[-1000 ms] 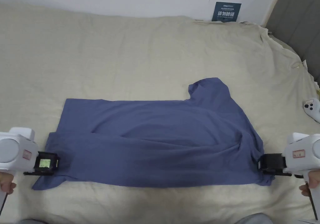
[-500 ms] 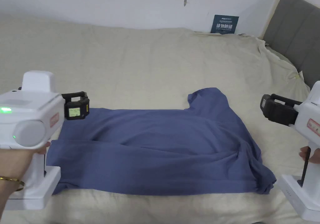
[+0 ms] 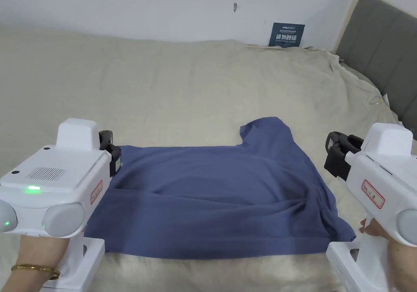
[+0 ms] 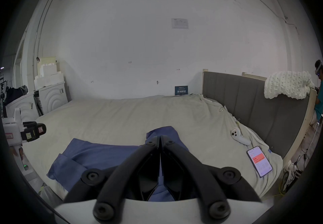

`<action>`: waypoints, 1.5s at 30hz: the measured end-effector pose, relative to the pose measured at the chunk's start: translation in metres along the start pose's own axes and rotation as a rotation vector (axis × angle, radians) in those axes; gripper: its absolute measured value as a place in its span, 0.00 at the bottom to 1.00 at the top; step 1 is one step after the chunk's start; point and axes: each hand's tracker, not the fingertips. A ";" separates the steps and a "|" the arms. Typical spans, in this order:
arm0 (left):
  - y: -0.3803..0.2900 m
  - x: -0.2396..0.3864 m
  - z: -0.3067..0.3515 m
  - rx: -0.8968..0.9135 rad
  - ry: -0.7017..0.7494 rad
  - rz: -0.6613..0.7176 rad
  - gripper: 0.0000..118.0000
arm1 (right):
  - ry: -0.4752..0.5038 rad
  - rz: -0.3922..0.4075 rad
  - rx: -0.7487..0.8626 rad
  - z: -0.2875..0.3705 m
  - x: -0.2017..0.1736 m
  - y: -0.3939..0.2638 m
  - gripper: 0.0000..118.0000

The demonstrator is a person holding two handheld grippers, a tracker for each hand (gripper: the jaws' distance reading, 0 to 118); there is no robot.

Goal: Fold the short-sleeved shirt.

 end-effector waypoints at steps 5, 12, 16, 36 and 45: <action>0.000 0.000 -0.004 -0.020 -0.003 0.046 0.00 | 0.007 0.005 -0.031 -0.014 -0.003 0.003 0.00; 0.006 -0.005 -0.017 -0.016 0.012 0.092 0.00 | 0.017 0.016 -0.073 -0.069 0.002 0.031 0.00; 0.015 -0.008 -0.029 0.003 0.023 0.115 0.00 | 0.011 0.019 -0.198 -0.131 0.011 0.053 0.00; 0.029 -0.008 -0.106 0.001 0.027 0.106 0.00 | -0.205 -0.051 -0.894 -0.368 0.069 0.003 0.75; 0.015 -0.001 -0.129 -0.059 0.021 0.082 0.00 | -0.202 -0.109 -0.951 -0.380 0.082 -0.033 0.45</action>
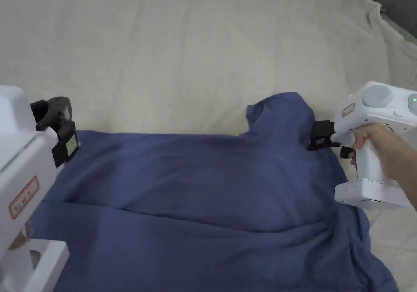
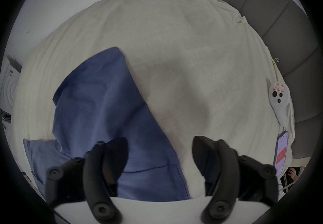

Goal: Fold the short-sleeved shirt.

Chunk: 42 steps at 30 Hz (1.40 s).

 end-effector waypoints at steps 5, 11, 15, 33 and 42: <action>-0.003 -0.001 -0.005 -0.026 -0.001 0.007 0.00 | 0.029 0.026 -0.001 -0.002 -0.008 -0.002 0.02; 0.006 -0.012 -0.023 -0.102 0.022 0.039 0.29 | -0.007 0.102 0.026 0.012 -0.016 -0.004 0.02; 0.028 -0.030 -0.049 -0.216 0.037 0.075 0.91 | 0.003 0.125 0.073 0.031 -0.015 -0.004 0.02; 0.004 -0.119 -0.181 -0.841 0.226 0.018 0.74 | 0.036 0.129 0.131 0.051 -0.010 -0.008 0.02; -0.009 -0.100 -0.186 -0.764 0.163 -0.010 0.11 | 0.014 0.174 0.116 0.049 -0.015 -0.013 0.02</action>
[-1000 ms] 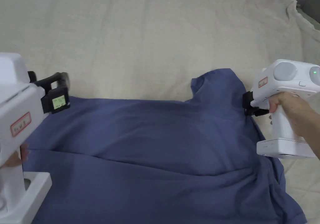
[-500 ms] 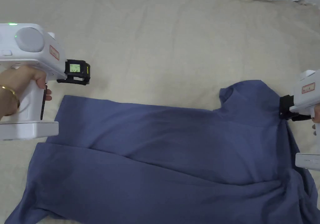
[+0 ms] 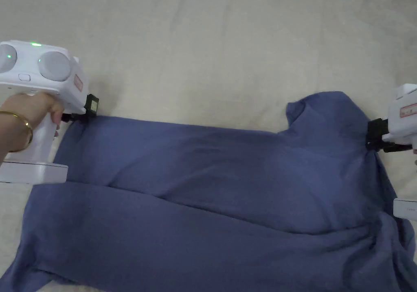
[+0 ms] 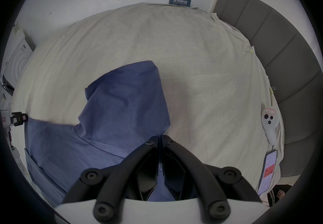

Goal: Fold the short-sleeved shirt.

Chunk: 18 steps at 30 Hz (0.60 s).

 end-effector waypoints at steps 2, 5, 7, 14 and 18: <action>0.000 0.003 0.000 -0.012 -0.003 -0.013 0.00 | 0.001 -0.004 -0.003 0.000 0.000 -0.001 0.02; -0.002 0.000 0.009 0.007 -0.006 -0.031 0.00 | -0.006 -0.009 0.000 0.003 0.001 -0.002 0.02; -0.003 -0.006 0.022 0.061 -0.017 -0.006 0.00 | -0.008 -0.016 0.010 0.008 0.004 -0.002 0.02; -0.014 -0.036 0.078 0.238 -0.075 0.120 0.00 | -0.029 -0.042 0.086 0.050 0.014 -0.008 0.02; -0.034 -0.049 0.105 0.281 -0.119 0.165 0.00 | 0.006 -0.110 0.126 0.077 0.028 -0.020 0.02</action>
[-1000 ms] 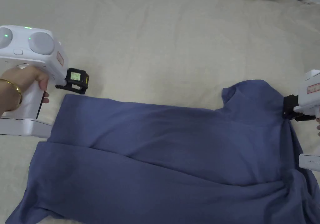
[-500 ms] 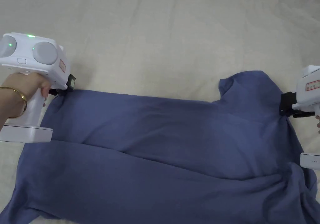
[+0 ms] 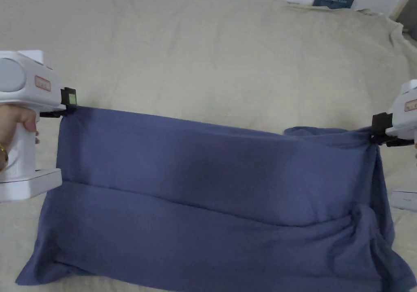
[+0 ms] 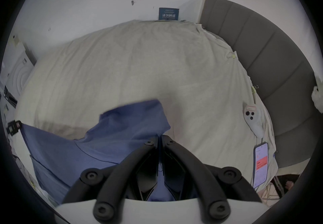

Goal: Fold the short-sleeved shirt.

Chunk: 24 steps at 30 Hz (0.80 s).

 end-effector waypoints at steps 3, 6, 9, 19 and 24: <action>-0.012 -0.007 0.027 0.025 -0.029 0.016 0.00 | 0.028 -0.024 0.027 0.024 0.009 -0.013 0.02; -0.028 -0.015 0.051 0.046 -0.051 0.032 0.00 | 0.046 -0.027 0.053 0.048 0.016 -0.033 0.02; -0.046 -0.022 0.071 0.057 -0.062 0.034 0.00 | 0.074 -0.041 0.069 0.068 0.027 -0.058 0.02; -0.138 -0.041 0.097 -0.001 -0.070 0.065 0.00 | 0.094 -0.064 0.019 0.085 0.054 -0.161 0.02; -0.187 -0.047 0.081 -0.121 -0.027 0.074 0.00 | 0.067 -0.058 -0.077 0.061 0.054 -0.206 0.02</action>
